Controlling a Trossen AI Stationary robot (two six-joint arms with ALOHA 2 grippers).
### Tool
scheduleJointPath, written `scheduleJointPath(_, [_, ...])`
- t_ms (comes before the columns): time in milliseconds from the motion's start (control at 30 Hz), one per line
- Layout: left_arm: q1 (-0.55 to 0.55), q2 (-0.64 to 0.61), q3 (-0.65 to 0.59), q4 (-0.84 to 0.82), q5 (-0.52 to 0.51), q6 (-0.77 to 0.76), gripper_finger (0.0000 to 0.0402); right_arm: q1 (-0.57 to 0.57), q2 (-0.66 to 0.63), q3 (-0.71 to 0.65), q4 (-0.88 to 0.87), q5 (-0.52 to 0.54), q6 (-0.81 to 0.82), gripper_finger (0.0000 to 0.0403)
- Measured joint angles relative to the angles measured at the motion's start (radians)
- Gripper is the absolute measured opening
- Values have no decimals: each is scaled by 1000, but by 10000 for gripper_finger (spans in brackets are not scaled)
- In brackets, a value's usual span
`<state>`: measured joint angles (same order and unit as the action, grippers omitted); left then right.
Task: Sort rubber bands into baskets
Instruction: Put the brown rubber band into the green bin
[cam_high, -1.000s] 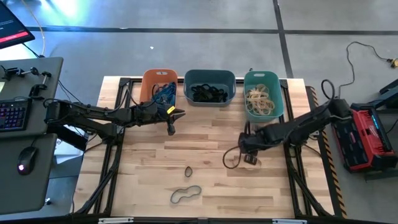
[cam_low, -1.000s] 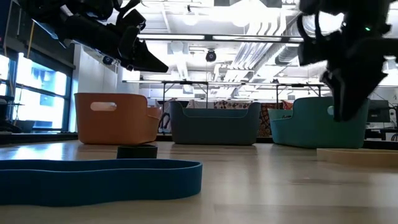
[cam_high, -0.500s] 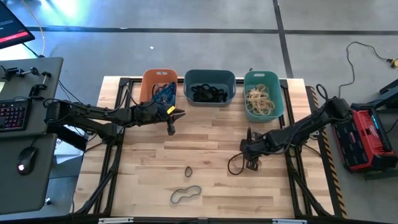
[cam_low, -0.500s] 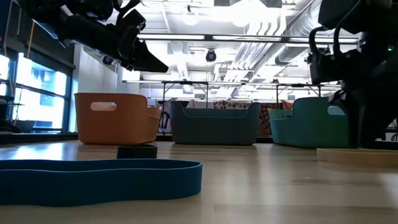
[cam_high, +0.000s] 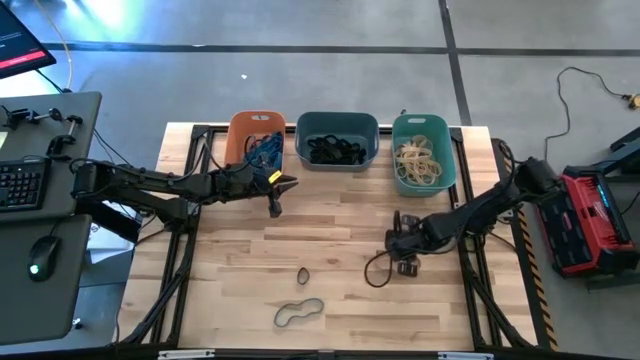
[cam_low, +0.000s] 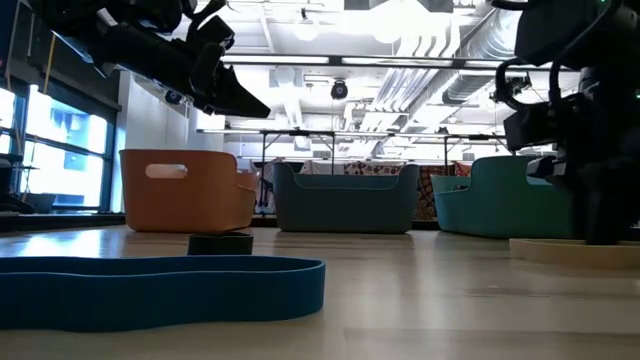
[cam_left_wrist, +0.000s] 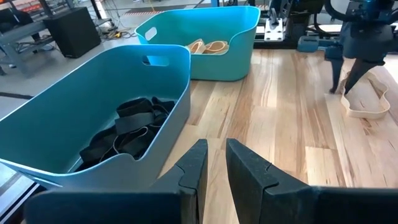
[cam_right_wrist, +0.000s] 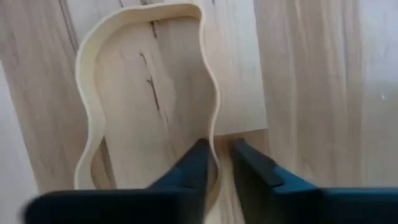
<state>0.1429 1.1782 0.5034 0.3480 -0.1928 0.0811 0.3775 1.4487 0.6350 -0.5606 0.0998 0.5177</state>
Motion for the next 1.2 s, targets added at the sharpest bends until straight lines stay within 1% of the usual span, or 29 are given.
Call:
scheduleJointPath(67, [0, 0, 0, 0, 0, 0, 48, 0, 3, 21, -32, 6, -12, 26])
scheduleJointPath(133, [0, 0, 0, 0, 0, 0, 48, -2, 3, 52, -68, 19, -29, 9])
scheduleJointPath(200, [0, 0, 0, 0, 0, 0, 48, -7, 3, 97, -94, 37, -30, 11])
scheduleJointPath(300, [0, 0, 0, -1, 0, 0, 48, -13, 3, 165, -184, 79, -59, 3])
scheduleJointPath(400, [0, 0, 0, 0, 0, 1, 48, -19, 3, 259, -258, 148, -88, 2])
scheduleJointPath(600, [0, 0, 0, -1, 0, 8, 48, -48, 2, 454, -469, 296, -119, 0])
scheduleJointPath(667, [0, 0, 0, 0, 0, 8, 48, -62, 2, 506, -517, 320, -117, 0])
scheduleJointPath(700, [0, 0, 0, -1, 0, 8, 48, -69, 2, 524, -521, 312, -118, 0])
scheduleJointPath(767, [0, 0, 0, -4, 0, 8, 48, -77, 1, 543, -523, 253, -118, 1])
scheduleJointPath(900, [0, 0, 0, -14, 0, 8, 48, -62, 11, 516, -502, 151, -67, 11])
scheduleJointPath(1067, [0, 0, 0, -14, 0, 2, 48, -15, 56, 435, -472, 106, 23, 47])
scheduleJointPath(1200, [0, 0, 0, -14, 0, 2, 48, 6, 106, 377, -404, 60, 50, 76])
